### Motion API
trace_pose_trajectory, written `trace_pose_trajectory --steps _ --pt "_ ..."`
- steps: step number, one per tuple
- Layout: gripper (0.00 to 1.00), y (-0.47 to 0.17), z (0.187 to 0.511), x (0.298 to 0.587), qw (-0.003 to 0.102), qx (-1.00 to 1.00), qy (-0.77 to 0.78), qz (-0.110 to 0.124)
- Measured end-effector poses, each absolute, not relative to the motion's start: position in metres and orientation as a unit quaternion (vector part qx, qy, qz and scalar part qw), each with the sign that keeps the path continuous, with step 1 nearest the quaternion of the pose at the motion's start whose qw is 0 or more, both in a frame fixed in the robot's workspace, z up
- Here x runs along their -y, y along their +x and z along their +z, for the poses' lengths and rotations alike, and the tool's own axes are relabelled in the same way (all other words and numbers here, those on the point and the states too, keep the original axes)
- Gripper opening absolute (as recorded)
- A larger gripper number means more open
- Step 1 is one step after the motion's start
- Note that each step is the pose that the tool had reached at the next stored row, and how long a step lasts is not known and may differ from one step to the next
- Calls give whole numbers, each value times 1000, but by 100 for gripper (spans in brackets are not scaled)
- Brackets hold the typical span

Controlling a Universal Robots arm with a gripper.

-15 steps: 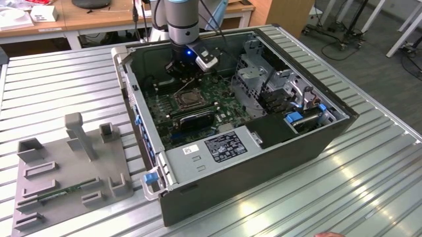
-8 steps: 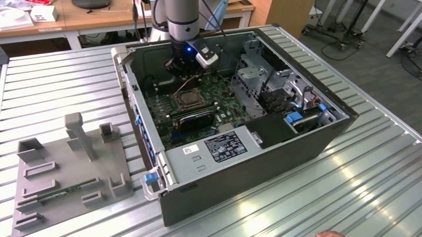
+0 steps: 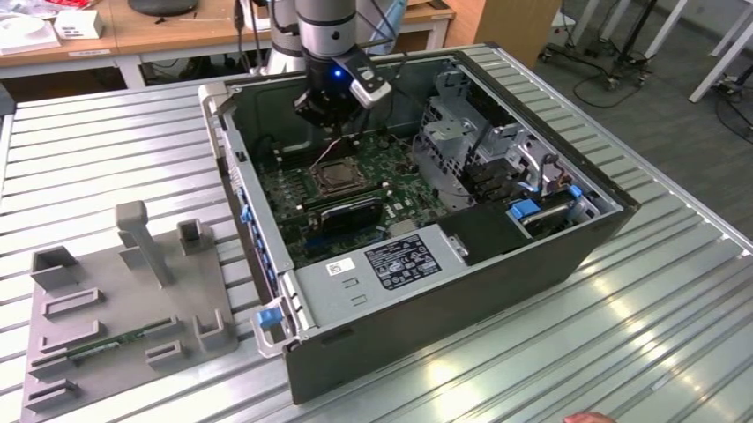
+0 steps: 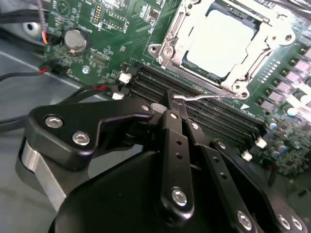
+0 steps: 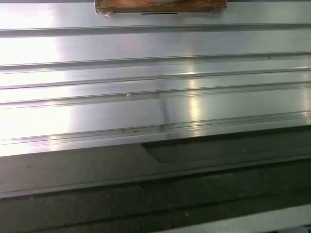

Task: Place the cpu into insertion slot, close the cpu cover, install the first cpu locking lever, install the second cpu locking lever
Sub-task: 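Install the first cpu locking lever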

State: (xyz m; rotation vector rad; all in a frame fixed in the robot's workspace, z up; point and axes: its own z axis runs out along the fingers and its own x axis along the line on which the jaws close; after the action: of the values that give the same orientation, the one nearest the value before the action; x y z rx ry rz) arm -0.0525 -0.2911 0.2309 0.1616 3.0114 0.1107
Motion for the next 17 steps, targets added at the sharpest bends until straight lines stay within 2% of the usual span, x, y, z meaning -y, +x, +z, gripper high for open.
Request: trace_pose_trajectory --steps 8,17 --pt "11 -53 250 291 62 -996 53 36" --pt "11 -60 248 292 63 -996 53 36"
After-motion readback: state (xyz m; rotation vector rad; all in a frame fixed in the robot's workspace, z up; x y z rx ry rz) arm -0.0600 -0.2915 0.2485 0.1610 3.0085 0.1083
